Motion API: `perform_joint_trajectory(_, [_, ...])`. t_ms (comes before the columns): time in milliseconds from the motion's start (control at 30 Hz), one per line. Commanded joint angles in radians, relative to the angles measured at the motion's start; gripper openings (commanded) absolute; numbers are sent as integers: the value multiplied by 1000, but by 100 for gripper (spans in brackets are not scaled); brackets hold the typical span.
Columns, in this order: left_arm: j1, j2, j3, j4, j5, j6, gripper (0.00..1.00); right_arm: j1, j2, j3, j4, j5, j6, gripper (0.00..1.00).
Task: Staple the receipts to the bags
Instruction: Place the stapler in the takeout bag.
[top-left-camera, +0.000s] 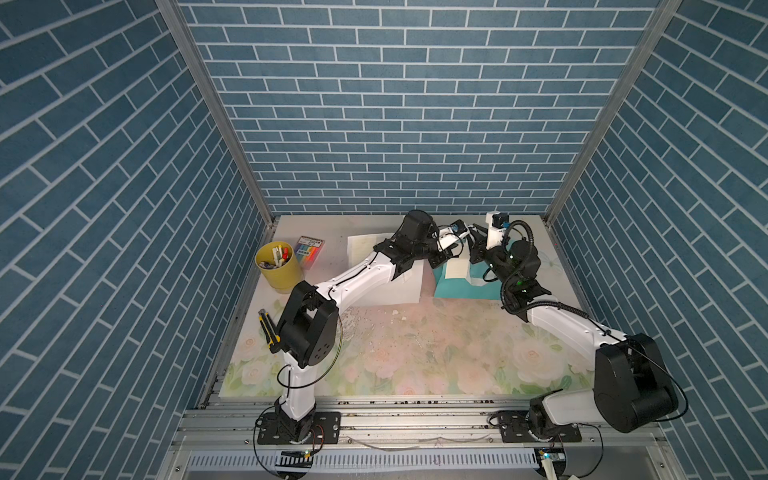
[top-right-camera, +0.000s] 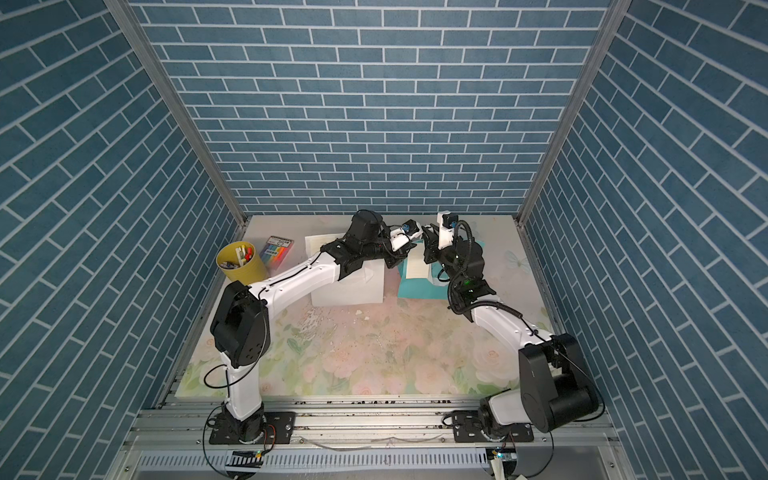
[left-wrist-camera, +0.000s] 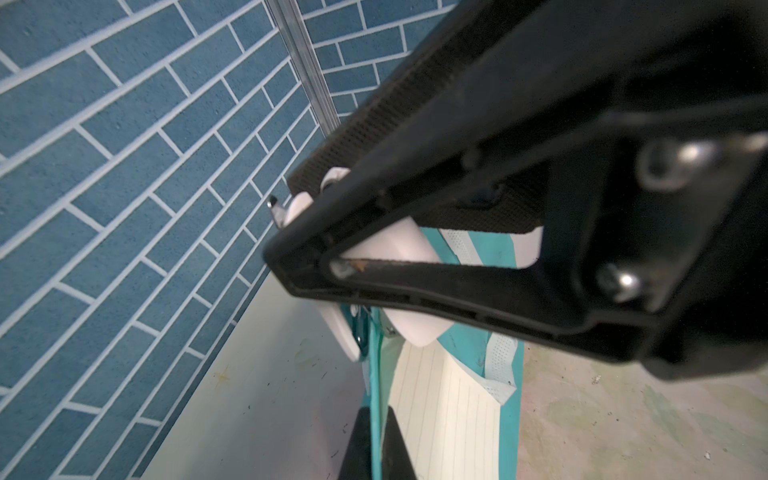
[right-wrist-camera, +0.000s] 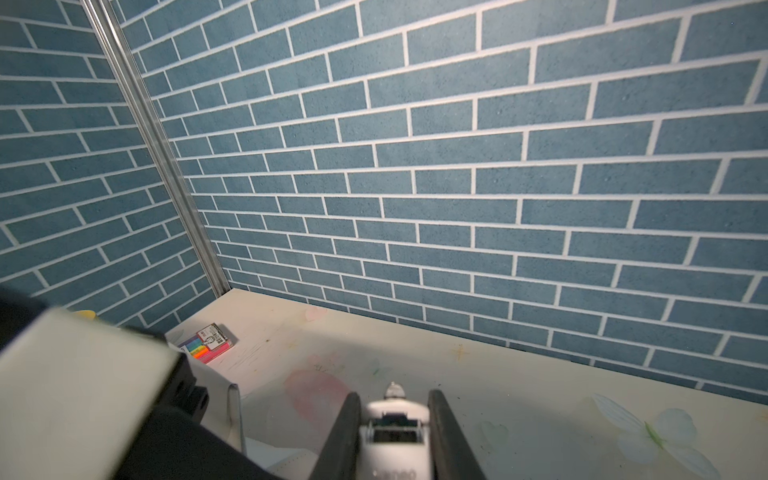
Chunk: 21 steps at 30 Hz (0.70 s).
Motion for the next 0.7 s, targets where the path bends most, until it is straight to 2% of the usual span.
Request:
perform_joint_trajectory(0, [-6, 7, 12, -23, 20, 6, 0, 8, -44, 36, -26, 17, -2, 0])
perform_joint_trajectory(667, [-6, 33, 30, -40, 16, 2, 0, 28, -29, 94, -115, 25, 20, 0])
